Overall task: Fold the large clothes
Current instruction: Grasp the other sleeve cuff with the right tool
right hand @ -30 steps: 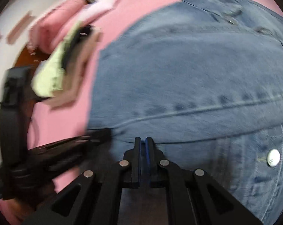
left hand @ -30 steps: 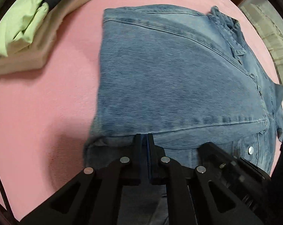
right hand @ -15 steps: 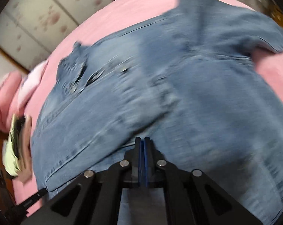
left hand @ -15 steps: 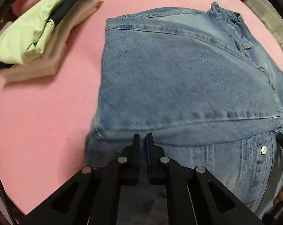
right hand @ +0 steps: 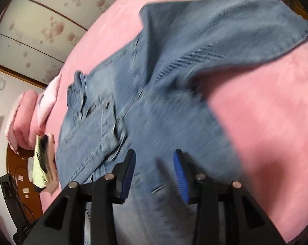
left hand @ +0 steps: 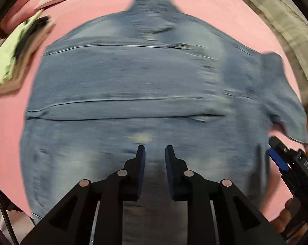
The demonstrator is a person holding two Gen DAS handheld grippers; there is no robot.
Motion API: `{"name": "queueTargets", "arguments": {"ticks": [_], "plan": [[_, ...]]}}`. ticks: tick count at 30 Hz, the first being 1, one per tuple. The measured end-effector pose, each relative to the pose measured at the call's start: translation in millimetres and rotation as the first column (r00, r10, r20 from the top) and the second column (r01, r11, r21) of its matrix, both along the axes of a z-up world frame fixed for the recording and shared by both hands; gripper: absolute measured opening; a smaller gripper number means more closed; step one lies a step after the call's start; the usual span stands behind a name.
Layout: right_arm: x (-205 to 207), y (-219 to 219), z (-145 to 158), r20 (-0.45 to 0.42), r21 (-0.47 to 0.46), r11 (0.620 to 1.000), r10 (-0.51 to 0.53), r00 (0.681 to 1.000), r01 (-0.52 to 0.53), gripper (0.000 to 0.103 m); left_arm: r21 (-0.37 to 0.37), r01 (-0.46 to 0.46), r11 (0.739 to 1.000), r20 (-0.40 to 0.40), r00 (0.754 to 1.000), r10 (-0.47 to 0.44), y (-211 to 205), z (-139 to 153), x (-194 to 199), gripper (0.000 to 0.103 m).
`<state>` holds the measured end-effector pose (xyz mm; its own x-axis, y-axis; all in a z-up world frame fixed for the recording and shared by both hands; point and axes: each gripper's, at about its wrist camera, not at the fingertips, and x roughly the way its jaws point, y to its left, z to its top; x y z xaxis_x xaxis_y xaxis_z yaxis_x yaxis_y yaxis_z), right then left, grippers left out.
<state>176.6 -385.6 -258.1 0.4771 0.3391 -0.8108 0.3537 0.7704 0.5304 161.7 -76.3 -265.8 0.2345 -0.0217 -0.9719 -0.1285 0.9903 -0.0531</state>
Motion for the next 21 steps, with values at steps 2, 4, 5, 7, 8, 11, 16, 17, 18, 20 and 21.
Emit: {"name": "queueTargets", "arguments": {"ticks": [2,4,5,7,8,11,16,17,18,20,21], "plan": [[2.9,-27.3,1.6,-0.003,0.012,1.000,-0.011,1.000,0.011,0.047,-0.005,0.025,1.000,0.001,1.000,-0.025,-36.1,1.2,6.0,0.025],[4.9,-58.8,1.8,-0.008,0.024,0.999,-0.036,0.999,0.036,0.048,-0.016,0.058,0.998,0.000,0.998,-0.058,-75.2,1.5,10.2,0.035],[4.3,-74.9,1.5,-0.011,0.029,0.998,-0.055,0.998,0.055,0.049,-0.022,0.071,0.997,-0.001,0.997,-0.071,-89.8,1.8,11.2,0.041],[2.2,-108.8,-0.9,-0.024,0.041,0.993,-0.105,0.994,0.106,0.050,-0.034,0.102,0.994,-0.006,0.995,-0.102,-118.5,2.8,12.0,0.043],[0.9,-124.7,-2.8,-0.034,0.046,0.990,-0.133,0.991,0.135,0.051,-0.041,0.127,0.991,-0.015,0.992,-0.127,-136.1,2.3,13.5,0.043],[-5.2,-172.7,-9.8,-0.058,0.075,0.966,-0.243,0.968,0.247,0.052,-0.051,0.174,0.983,-0.038,0.984,-0.176,-165.8,-0.8,17.4,0.046],[-16.1,-234.5,-23.0,-0.074,0.109,0.902,-0.411,0.908,0.417,0.054,-0.053,0.214,0.975,-0.062,0.974,-0.217,-200.4,-4.0,21.7,0.050],[-18.0,-244.9,-25.6,-0.069,0.118,0.886,-0.443,0.894,0.448,0.054,-0.052,0.213,0.976,-0.068,0.974,-0.216,-203.5,-6.5,23.3,0.050],[-19.9,-255.7,-27.7,-0.063,0.122,0.867,-0.479,0.875,0.483,0.054,-0.051,0.207,0.977,-0.074,0.975,-0.211,-205.0,-9.0,25.2,0.050],[-21.7,-269.6,-30.0,-0.051,0.124,0.837,-0.532,0.845,0.534,0.054,-0.049,0.187,0.981,-0.086,0.978,-0.191,-205.6,-12.4,27.5,0.050],[-21.7,-274.5,-30.9,-0.048,0.124,0.825,-0.551,0.833,0.552,0.054,-0.046,0.173,0.984,-0.094,0.980,-0.176,-204.8,-14.5,28.9,0.050]]}}
